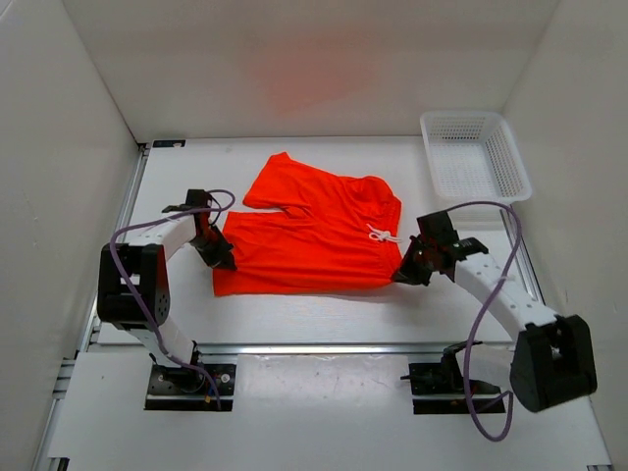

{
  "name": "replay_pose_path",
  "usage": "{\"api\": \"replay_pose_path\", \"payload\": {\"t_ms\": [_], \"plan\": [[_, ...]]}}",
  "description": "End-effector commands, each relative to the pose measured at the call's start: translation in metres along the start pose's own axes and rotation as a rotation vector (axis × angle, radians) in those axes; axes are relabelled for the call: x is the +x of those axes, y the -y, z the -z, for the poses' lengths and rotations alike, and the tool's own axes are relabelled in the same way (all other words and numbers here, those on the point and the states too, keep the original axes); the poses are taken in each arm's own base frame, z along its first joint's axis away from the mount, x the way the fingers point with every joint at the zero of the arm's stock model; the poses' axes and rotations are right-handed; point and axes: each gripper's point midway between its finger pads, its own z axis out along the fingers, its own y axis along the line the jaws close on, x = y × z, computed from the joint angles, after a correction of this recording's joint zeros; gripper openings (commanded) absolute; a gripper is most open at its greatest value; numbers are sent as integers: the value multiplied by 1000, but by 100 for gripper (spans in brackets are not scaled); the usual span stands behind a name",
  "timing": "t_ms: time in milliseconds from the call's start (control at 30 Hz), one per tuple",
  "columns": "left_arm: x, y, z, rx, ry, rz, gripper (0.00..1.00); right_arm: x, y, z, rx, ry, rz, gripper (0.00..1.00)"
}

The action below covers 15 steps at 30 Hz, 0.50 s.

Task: Fold and stack the shorts
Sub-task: Flatten the shorts out

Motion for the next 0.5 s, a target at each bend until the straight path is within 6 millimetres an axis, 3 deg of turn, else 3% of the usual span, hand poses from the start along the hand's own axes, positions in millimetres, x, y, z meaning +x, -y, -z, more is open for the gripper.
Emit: {"api": "replay_pose_path", "payload": {"t_ms": [0, 33, 67, 133, 167, 200, 233, 267, 333, 367, 433, 467], "plan": [[-12, 19, 24, 66, 60, -35, 10, 41, 46, 14, 172, -68, -54, 13], [-13, 24, 27, 70, 62, -45, 10, 43, 52, 16, 188, -63, -53, 24], [-19, 30, 33, 85, 81, -50, 10, 43, 54, 19, 198, -52, -63, 51], [-34, 47, 46, 99, 111, -85, 13, 40, 60, 23, 225, -23, -59, 69], [-41, 54, 51, 106, 121, -96, 24, 33, 57, 28, 223, 6, -47, 78], [-45, 60, 46, 93, 114, -116, 31, 20, 49, 34, 209, 49, -33, 78], [-58, 82, 60, 128, 153, -158, 37, 10, 51, 40, 236, 88, -30, 79], [-60, 90, 63, 127, 148, -176, 43, 2, 49, 41, 252, 107, -14, 79], [-67, 109, 55, 112, 146, -219, 67, -25, 35, 51, 246, 185, 15, 78], [-82, 130, 66, 143, 199, -252, 74, -35, 32, 48, 264, 196, 24, 76], [-89, 138, 44, 107, 150, -278, 75, -64, 13, 53, 244, 259, 47, 57], [-100, 162, 55, 146, 181, -311, 75, -76, 8, 44, 248, 261, 39, 50]]}}
